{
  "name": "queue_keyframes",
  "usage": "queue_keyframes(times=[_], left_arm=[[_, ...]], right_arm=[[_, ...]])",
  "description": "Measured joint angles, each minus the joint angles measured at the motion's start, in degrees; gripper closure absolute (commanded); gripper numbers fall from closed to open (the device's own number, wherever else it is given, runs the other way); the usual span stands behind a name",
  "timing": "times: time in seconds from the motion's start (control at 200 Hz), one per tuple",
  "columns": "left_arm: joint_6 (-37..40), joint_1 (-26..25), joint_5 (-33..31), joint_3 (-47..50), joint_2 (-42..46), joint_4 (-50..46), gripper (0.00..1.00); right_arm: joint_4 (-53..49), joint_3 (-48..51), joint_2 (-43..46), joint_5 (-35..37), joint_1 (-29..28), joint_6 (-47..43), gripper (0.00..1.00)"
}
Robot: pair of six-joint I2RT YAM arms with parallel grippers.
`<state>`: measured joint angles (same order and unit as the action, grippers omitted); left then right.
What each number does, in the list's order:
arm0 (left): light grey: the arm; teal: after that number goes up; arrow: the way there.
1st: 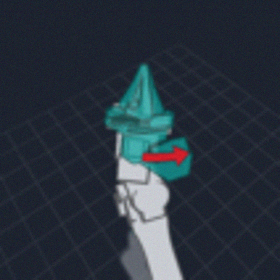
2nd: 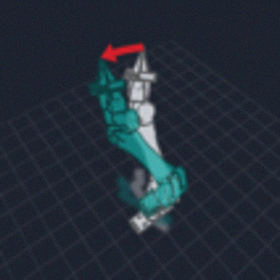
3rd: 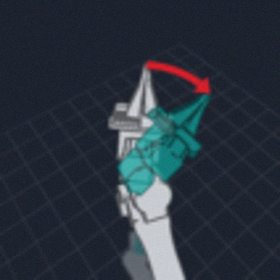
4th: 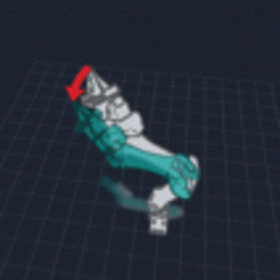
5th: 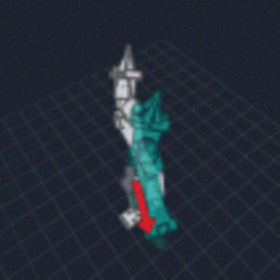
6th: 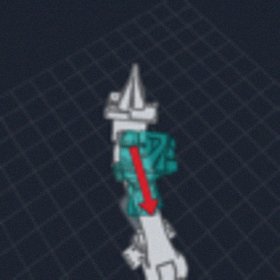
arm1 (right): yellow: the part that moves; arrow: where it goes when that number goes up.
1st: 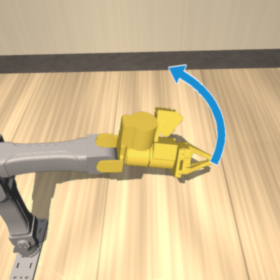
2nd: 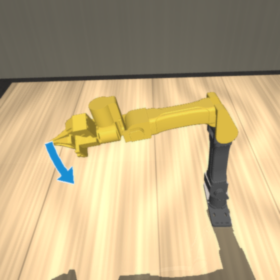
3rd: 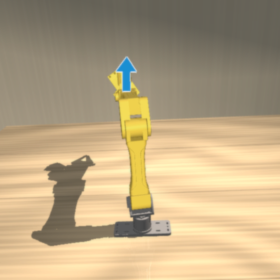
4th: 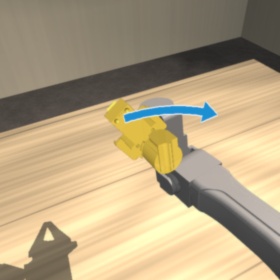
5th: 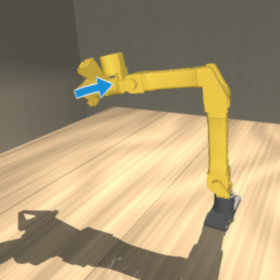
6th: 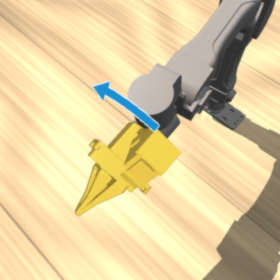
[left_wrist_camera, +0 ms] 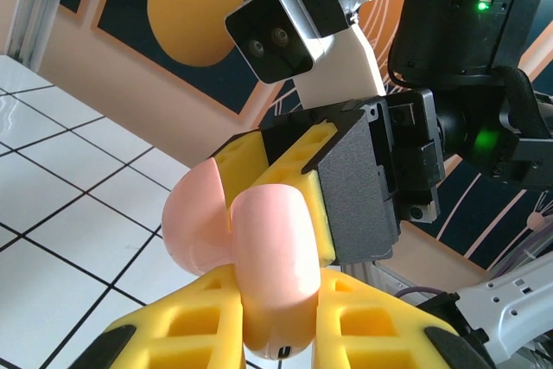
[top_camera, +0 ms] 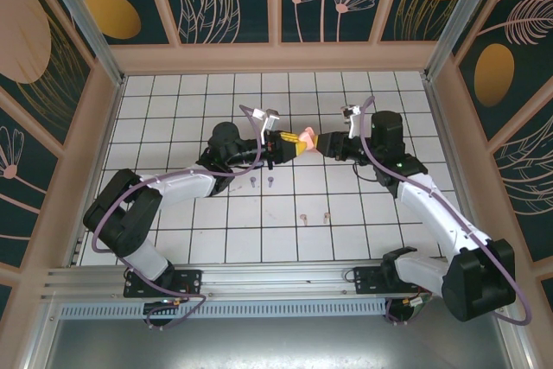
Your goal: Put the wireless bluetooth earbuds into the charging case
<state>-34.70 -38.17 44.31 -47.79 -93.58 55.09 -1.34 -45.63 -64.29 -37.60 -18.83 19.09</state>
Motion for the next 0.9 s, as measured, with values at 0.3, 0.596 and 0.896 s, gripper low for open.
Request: queue_keyframes(times=[0.3, 0.596, 0.896], left_arm=[[-1.4, 0.37, 4.07, -0.02, 0.0, 1.33, 1.0], [-2.43, 0.55, 5.88, -0.87, -0.04, 1.36, 1.0], [-3.26, 0.61, 5.11, -1.2, -0.55, 1.4, 0.55]], right_arm=[[-3.28, -2.25, -0.26, -4.09, 0.15, -4.17, 0.72], [-4.72, -3.41, -0.55, -6.69, 0.31, -6.32, 0.92], [-6.21, -4.13, -0.55, -5.73, 0.39, -6.99, 1.0]])
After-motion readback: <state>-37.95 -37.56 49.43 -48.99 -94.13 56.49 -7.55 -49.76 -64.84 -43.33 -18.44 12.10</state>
